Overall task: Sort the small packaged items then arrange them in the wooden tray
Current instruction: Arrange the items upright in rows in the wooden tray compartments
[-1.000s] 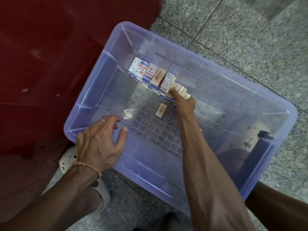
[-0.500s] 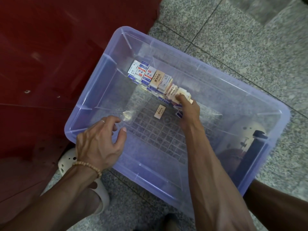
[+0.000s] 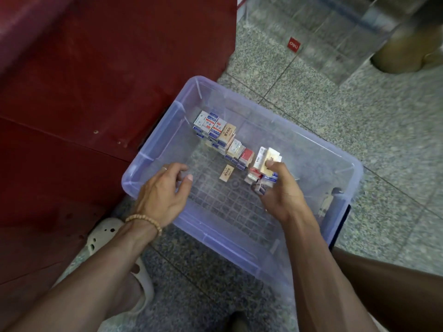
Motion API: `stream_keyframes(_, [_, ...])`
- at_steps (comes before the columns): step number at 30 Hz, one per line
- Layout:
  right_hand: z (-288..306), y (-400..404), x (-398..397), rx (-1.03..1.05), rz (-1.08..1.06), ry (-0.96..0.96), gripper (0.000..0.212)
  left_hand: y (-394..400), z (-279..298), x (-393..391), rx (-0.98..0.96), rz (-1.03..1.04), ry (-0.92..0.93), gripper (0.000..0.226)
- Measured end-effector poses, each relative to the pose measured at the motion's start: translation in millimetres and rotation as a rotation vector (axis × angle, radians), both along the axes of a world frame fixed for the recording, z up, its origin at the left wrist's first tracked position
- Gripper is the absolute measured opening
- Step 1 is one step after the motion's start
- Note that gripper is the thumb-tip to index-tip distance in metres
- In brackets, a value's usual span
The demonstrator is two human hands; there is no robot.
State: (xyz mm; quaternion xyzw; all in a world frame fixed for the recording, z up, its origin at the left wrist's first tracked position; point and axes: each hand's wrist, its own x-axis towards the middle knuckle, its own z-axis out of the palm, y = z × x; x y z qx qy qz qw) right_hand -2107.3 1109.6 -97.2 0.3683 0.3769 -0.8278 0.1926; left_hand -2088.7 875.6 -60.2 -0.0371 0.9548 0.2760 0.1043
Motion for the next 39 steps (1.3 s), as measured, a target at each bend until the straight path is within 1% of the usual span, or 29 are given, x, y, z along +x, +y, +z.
stream_keyframes(3, [37.6, -9.2, 7.7, -0.045, 0.048, 0.058, 0.029, 9.3, 27.0, 1.6, 0.124, 0.04, 0.043, 0.02])
stream_keyframes(6, [73.7, -23.3, 16.6, -0.069, 0.113, 0.115, 0.034, 23.1, 67.7, 4.7, 0.324, 0.093, 0.047, 0.025])
stream_keyframes(9, [108.1, -39.7, 26.9, -0.069, 0.222, 0.198, 0.057, 30.0, 109.0, 11.6, 0.534, 0.115, 0.032, 0.035])
stream_keyframes(10, [119.4, -44.8, 30.1, -0.057, 0.266, 0.227, 0.059, 29.9, 121.2, 14.9, 0.587, 0.116, 0.018, 0.038])
stream_keyframes(12, [143.2, -54.7, 36.8, -0.029, 0.354, 0.295, 0.051, 25.8, 141.8, 21.6, 0.65, 0.099, 0.007, 0.041])
stream_keyframes(15, [175.6, -70.6, 46.9, -0.009, 0.415, 0.368, 0.038, 11.2, 167.8, 32.4, 0.707, 0.096, 0.031, 0.027])
stream_keyframes(17, [192.4, -81.8, 52.9, -0.002, 0.42, 0.395, 0.034, 0.1, 183.9, 40.0, 0.744, 0.114, 0.048, 0.016])
stream_keyframes(19, [208.6, -94.1, 59.3, 0.002, 0.428, 0.415, 0.031, -9.7, 198.3, 48.2, 0.796, 0.162, 0.05, 0.012])
stream_keyframes(21, [224.4, -107.6, 65.8, -0.01, 0.428, 0.422, 0.029, -19.3, 210.5, 55.5, 0.849, 0.225, 0.053, 0.013])
stream_keyframes(23, [240.3, -121.8, 71.6, -0.035, 0.402, 0.423, 0.034, -29.6, 222.0, 62.4, 0.921, 0.302, 0.053, 0.01])
stream_keyframes(24, [247.6, -128.7, 74.7, -0.05, 0.381, 0.42, 0.032, -34.8, 227.9, 65.5, 0.964, 0.344, 0.052, 0.01])
stream_keyframes(27, [263.0, -147.2, 81.1, -0.077, 0.346, 0.369, 0.015, -52.5, 243.4, 72.9, 1.068, 0.434, 0.059, 0.012])
stream_keyframes(28, [266.5, -153.1, 82.6, -0.093, 0.345, 0.341, 0.013, -59.0, 248.6, 75.6, 1.095, 0.444, 0.063, 0.012])
stream_keyframes(30, [274.0, -164.6, 84.8, -0.159, 0.335, 0.317, 0.014, -70.4, 258.0, 80.6, 1.159, 0.447, 0.068, 0.013])
stream_keyframes(32, [285.3, -176.9, 87.2, -0.197, 0.351, 0.363, 0.017, -82.1, 266.0, 85.6, 1.221, 0.439, 0.079, 0.013])
stream_keyframes(34, [293.2, -188.1, 88.2, -0.174, 0.387, 0.442, 0.016, -93.0, 272.5, 90.8, 1.263, 0.44, 0.086, 0.014])
stream_keyframes(36, [299.0, -198.9, 88.2, -0.122, 0.439, 0.511, 0.025, -104.1, 277.9, 95.9, 1.263, 0.444, 0.108, 0.014])
stream_keyframes(37, [301.2, -204.2, 87.7, -0.101, 0.452, 0.524, 0.029, -110.1, 280.0, 98.3, 1.252, 0.444, 0.122, 0.012])
stream_keyframes(39, [306.1, -215.0, 86.6, -0.085, 0.468, 0.529, 0.025, -122.4, 284.4, 102.6, 1.228, 0.451, 0.148, 0.01])
